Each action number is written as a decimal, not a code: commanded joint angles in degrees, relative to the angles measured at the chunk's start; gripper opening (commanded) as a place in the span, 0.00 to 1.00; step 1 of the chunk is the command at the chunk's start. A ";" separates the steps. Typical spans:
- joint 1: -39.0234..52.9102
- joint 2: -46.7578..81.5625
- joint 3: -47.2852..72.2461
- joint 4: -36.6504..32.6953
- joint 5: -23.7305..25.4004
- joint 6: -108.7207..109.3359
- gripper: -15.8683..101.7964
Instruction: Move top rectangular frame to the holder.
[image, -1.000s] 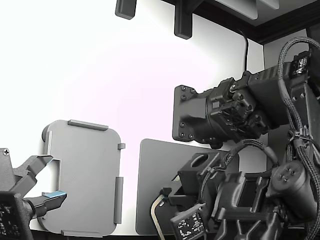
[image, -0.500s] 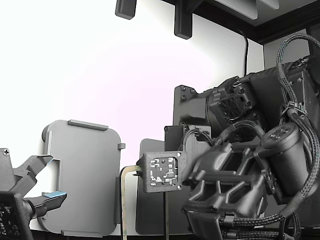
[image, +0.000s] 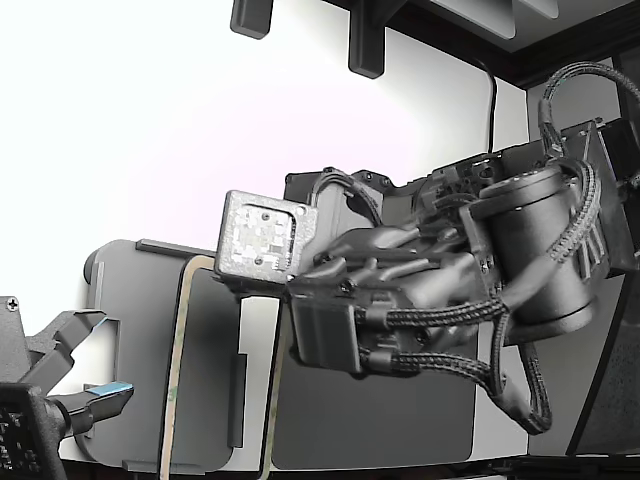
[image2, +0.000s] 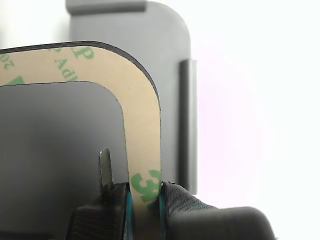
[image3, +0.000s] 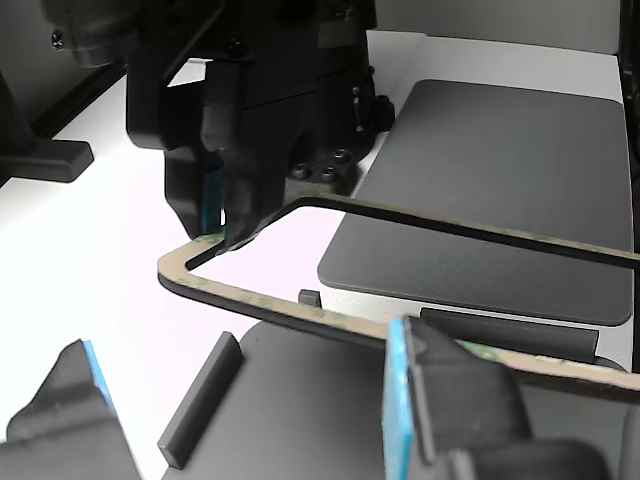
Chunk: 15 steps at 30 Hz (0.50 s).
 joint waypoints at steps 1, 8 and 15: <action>-2.46 0.26 -1.93 -0.53 -0.97 -0.35 0.04; -5.98 -1.05 -1.41 -5.01 -4.31 -3.25 0.04; -7.73 -4.48 -3.25 -5.98 -6.59 -7.82 0.04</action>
